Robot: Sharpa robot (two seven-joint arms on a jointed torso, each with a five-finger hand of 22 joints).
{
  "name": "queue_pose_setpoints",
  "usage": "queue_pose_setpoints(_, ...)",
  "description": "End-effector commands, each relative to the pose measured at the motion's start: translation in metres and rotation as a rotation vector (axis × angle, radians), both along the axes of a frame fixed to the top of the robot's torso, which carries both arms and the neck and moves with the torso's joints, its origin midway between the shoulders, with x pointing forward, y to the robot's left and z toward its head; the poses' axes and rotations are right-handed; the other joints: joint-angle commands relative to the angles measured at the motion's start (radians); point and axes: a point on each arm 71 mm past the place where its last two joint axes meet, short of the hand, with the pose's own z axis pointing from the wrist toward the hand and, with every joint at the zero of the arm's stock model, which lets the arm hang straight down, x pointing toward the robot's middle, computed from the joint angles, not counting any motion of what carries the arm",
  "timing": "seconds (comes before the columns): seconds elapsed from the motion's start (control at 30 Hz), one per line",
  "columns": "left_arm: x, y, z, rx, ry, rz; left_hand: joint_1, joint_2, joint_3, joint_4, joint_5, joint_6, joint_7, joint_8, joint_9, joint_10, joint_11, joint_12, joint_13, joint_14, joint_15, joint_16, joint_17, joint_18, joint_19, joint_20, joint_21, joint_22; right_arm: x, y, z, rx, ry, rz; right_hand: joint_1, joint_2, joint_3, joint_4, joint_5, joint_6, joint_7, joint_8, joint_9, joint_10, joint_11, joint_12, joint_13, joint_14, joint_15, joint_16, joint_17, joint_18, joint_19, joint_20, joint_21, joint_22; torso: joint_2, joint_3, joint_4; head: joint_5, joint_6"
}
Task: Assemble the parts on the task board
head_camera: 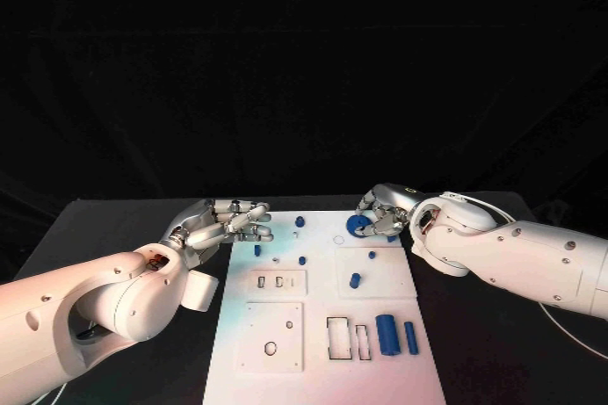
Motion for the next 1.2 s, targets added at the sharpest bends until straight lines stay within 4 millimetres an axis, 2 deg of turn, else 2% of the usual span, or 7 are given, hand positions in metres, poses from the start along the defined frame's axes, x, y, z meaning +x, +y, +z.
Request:
queue_pose_setpoints(0.03, -0.0005, -0.002, 0.0012, -0.009, -0.002, -0.02, 0.008, 0.002, 0.0, -0.005, 0.003, -0.001, 0.007, -0.004, -0.001, -0.004, 0.002, -0.004, -0.002, -0.007, 0.002, -0.006, 0.002, 0.005, 0.003, 0.001, 0.001, -0.001, 0.0005, -0.0005, -0.0019, -0.026, 0.01, 0.003, 0.012, 0.001, -0.007, 0.001, 0.006, -0.008, 0.001, 0.005, 0.001, -0.003, 0.004, 0.005, 0.0, 0.083, 0.008, 0.005, 0.178, -0.018, 0.008, 0.0, 0.006, 0.1, 0.0, 0.0, -0.001, 0.0, 0.0)
queue_pose_setpoints(0.57, -0.0003, -0.0018, 0.001, -0.009, 0.0, -0.021, 0.009, 0.003, 0.0, -0.006, 0.003, -0.002, 0.007, -0.005, -0.001, -0.005, 0.003, -0.006, -0.002, -0.007, 0.002, -0.007, 0.002, 0.005, 0.003, 0.001, 0.0, -0.002, 0.0025, -0.0029, -0.0054, -0.05, 0.016, 0.001, 0.018, 0.004, -0.006, 0.001, 0.008, -0.011, 0.002, 0.009, 0.002, -0.005, 0.005, 0.006, 0.001, 0.084, 0.009, 0.006, 0.18, -0.018, 0.009, 0.001, 0.007, 0.102, 0.0, -0.0002, 0.0003, -0.001, 0.0)
queue_pose_setpoints(0.7, -0.0003, -0.0019, 0.0009, -0.009, 0.0, -0.022, 0.009, 0.003, 0.0, -0.006, 0.003, -0.002, 0.007, -0.005, -0.001, -0.005, 0.003, -0.006, -0.002, -0.007, 0.002, -0.007, 0.002, 0.005, 0.003, 0.001, 0.0, -0.002, 0.0026, -0.002, -0.0071, -0.052, 0.021, 0.004, 0.03, 0.014, 0.0, -0.001, 0.01, 0.001, 0.0, 0.024, 0.007, -0.002, 0.004, 0.013, 0.009, 0.084, 0.009, 0.008, 0.182, -0.019, 0.01, 0.002, 0.009, 0.107, 0.001, 0.0004, 0.0001, 0.0, -0.002)
queue_pose_setpoints(0.8, -0.0003, -0.0018, 0.0009, -0.009, 0.001, -0.022, 0.009, 0.003, 0.0, -0.006, 0.003, -0.002, 0.007, -0.005, -0.001, -0.005, 0.003, -0.006, -0.002, -0.007, 0.002, -0.007, 0.002, 0.005, 0.003, 0.001, 0.0, -0.002, 0.0025, -0.0013, -0.0085, -0.053, 0.025, 0.005, 0.047, 0.027, 0.013, -0.009, 0.0, 0.042, -0.009, 0.053, 0.018, 0.009, -0.004, 0.027, 0.025, 0.085, 0.004, 0.01, 0.186, -0.02, 0.014, 0.0, 0.014, 0.114, 0.0, 0.0003, 0.0002, 0.0, -0.004)
queue_pose_setpoints(0.97, -0.0003, -0.0015, 0.0009, -0.008, 0.001, -0.022, 0.009, 0.003, 0.0, -0.006, 0.003, -0.002, 0.007, -0.005, -0.001, -0.005, 0.003, -0.006, -0.002, -0.007, 0.002, -0.007, 0.002, 0.005, 0.003, 0.001, 0.0, -0.002, 0.0021, -0.0006, -0.0087, -0.063, 0.007, 0.006, 0.087, 0.05, 0.054, -0.034, -0.065, 0.098, -0.032, 0.088, 0.038, 0.017, -0.024, 0.035, 0.036, 0.086, -0.013, 0.013, 0.192, -0.023, 0.021, -0.013, 0.023, 0.127, 0.0, -0.0001, 0.0005, 0.0, -0.004)
queue_pose_setpoints(1.1, -0.0002, -0.0013, 0.0008, -0.008, 0.001, -0.021, 0.009, 0.003, 0.0, -0.006, 0.003, -0.002, 0.007, -0.005, -0.001, -0.005, 0.003, -0.006, -0.002, -0.007, 0.002, -0.007, 0.002, 0.005, 0.003, 0.001, 0.0, -0.002, 0.0013, 0.0002, -0.0071, -0.056, -0.02, 0.008, 0.101, 0.06, 0.079, -0.046, -0.071, 0.12, -0.043, 0.101, 0.049, 0.026, -0.033, 0.044, 0.046, 0.087, -0.021, 0.017, 0.198, -0.026, 0.027, -0.021, 0.031, 0.138, 0.0, -0.0002, 0.0004, 0.001, -0.004)
queue_pose_setpoints(1.2, 0.0, -0.0011, 0.0008, -0.008, 0.001, -0.021, 0.009, 0.003, 0.0, -0.006, 0.003, -0.002, 0.007, -0.005, -0.001, -0.005, 0.003, -0.006, -0.002, -0.007, 0.002, -0.007, 0.002, 0.005, 0.003, 0.001, 0.0, -0.002, -0.0001, 0.0019, -0.0052, -0.042, -0.044, 0.015, 0.093, 0.058, 0.09, -0.045, -0.06, 0.13, -0.049, 0.107, 0.057, 0.034, -0.038, 0.051, 0.055, 0.089, -0.025, 0.021, 0.204, -0.029, 0.034, -0.026, 0.039, 0.149, 0.0, 0.0001, 0.0005, 0.003, -0.004)
